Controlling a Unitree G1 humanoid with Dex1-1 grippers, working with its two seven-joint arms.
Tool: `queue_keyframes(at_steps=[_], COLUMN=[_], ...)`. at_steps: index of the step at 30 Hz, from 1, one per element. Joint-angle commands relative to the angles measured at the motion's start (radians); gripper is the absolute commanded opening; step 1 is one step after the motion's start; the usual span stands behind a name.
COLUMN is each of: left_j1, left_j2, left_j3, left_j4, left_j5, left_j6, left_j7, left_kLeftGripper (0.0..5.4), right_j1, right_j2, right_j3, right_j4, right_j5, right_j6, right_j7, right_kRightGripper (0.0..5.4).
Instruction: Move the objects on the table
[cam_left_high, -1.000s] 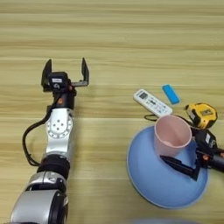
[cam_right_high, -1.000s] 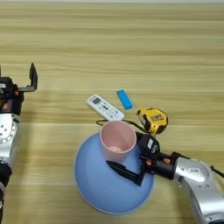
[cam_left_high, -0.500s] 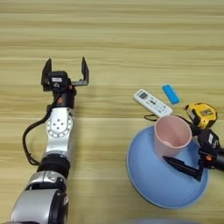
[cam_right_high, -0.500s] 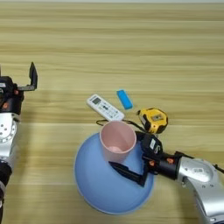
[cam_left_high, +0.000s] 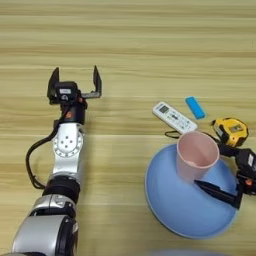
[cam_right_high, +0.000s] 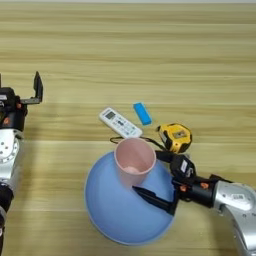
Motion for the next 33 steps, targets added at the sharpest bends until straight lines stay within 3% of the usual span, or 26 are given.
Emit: queue_keyframes(at_steps=[1, 9, 15, 20, 33], left_j1=[-0.021, -0.028, -0.032, -0.032, -0.025], left_j2=[0.01, 0.011, 0.012, 0.013, 0.018], left_j3=[-0.001, -0.001, 0.0, 0.002, 0.006], left_j4=[0.015, 0.032, 0.039, 0.043, 0.035], left_j5=[0.005, 0.004, 0.003, 0.002, 0.0], left_j6=[-0.009, -0.015, -0.018, -0.019, -0.02], left_j7=[-0.006, -0.007, -0.008, -0.01, -0.015], left_kLeftGripper=[5.4, 5.4, 5.4, 5.4, 5.4], right_j1=[0.022, 0.034, -0.014, -0.083, -0.286], right_j2=[-0.033, -0.058, -0.042, 0.008, 0.198], right_j3=[-0.04, -0.091, -0.172, -0.218, -0.31], right_j4=[-0.013, 0.016, 0.072, 0.129, 0.338], right_j5=[0.026, 0.046, 0.118, 0.142, 0.119], right_j6=[0.004, 0.0, 0.022, 0.026, -0.05], right_j7=[0.016, 0.035, 0.026, -0.04, -0.35], right_kRightGripper=[5.39, 5.39, 5.39, 5.39, 5.39])
